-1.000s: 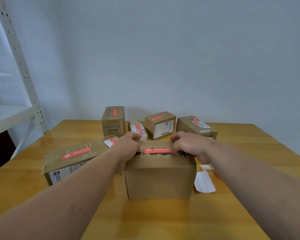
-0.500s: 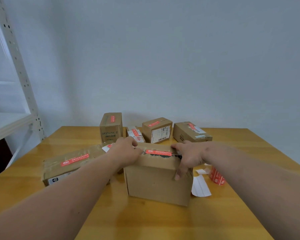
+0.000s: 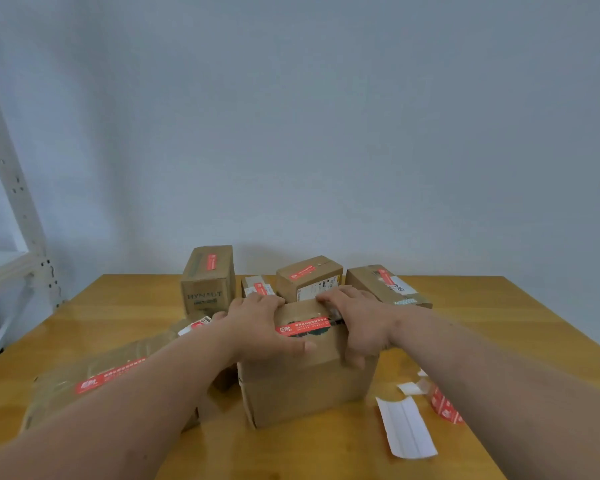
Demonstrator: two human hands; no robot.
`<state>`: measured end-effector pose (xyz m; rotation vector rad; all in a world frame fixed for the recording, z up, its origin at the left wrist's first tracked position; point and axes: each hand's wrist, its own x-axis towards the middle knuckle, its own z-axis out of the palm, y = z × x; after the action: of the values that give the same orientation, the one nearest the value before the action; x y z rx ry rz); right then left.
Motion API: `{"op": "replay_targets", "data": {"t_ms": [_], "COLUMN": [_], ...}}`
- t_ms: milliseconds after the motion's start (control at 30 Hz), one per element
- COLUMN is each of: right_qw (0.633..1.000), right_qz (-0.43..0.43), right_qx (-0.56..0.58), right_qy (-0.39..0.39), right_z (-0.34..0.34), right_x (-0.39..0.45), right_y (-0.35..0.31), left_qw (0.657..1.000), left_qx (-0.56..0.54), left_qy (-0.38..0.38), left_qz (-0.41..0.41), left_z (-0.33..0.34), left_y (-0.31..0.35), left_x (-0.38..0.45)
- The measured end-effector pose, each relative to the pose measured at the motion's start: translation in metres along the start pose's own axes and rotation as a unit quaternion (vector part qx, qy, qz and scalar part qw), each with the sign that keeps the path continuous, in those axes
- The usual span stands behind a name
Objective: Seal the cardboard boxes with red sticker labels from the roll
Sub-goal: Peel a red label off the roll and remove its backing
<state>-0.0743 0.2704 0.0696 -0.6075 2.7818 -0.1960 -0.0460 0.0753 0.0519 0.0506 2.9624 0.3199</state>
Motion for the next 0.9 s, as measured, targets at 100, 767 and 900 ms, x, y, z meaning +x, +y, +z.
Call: {"op": "replay_targets", "data": {"t_ms": [100,767,900], "right_qw": [1.0,0.978,0.978], "right_qz": [-0.001,0.064,0.122], "right_qx": [-0.004,0.16,0.138], "right_qy": [-0.003,0.115,0.094], "right_z": [-0.004,-0.058,-0.062], "right_x": [0.02,0.145,0.17], "right_y": [0.002,0.038,0.039], "left_qw": [1.0,0.968,0.988], "left_qx": [0.022,-0.252,-0.139], "left_qy": [-0.021,0.005,-0.036], "left_qz": [0.01,-0.02,-0.051], "left_z": [-0.001,-0.047,-0.051], "left_y": [-0.004,-0.011,-0.009], "left_x": [0.019,0.124,0.157]}}
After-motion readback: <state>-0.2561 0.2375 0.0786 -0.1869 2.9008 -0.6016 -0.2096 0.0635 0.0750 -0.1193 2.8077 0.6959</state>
